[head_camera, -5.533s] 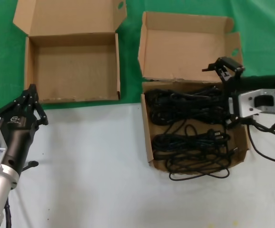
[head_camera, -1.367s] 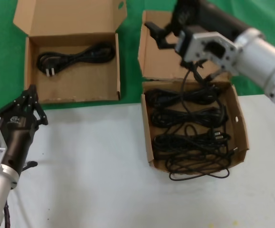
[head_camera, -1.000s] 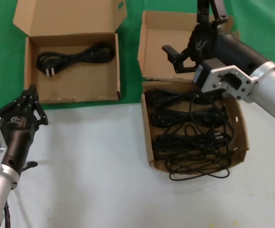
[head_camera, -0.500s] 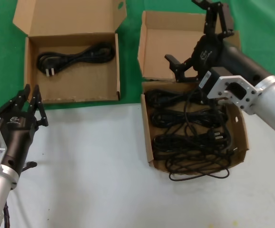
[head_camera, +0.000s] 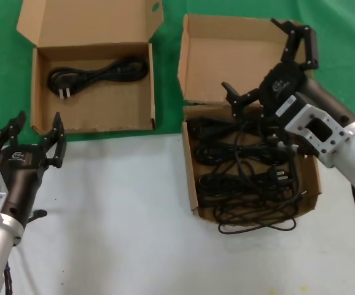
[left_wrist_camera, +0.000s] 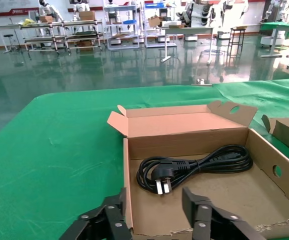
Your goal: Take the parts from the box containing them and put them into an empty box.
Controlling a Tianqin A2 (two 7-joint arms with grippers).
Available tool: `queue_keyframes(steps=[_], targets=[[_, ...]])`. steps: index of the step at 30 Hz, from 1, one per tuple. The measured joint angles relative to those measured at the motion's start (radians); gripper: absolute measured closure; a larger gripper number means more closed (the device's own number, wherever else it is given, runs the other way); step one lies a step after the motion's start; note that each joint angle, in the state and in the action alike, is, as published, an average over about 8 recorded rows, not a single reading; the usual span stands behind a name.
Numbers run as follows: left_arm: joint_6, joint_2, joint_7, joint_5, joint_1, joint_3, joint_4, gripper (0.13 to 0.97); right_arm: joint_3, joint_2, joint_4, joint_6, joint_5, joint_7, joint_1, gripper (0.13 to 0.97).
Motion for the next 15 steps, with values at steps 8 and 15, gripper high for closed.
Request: queue_keyframes(steps=[8, 15], targets=[[-0.003, -0.001, 0.002, -0.003, 0.001, 0.0, 0.001, 0.609, 0.036, -0.017, -0.001, 0.027, 0.047, 0.051, -0.058, 0.129], [-0.005, -0.001, 0.003, -0.006, 0.001, 0.0, 0.003, 0.476, 0.067, -0.032, -0.002, 0.05, 0.088, 0.096, -0.108, 0.129]])
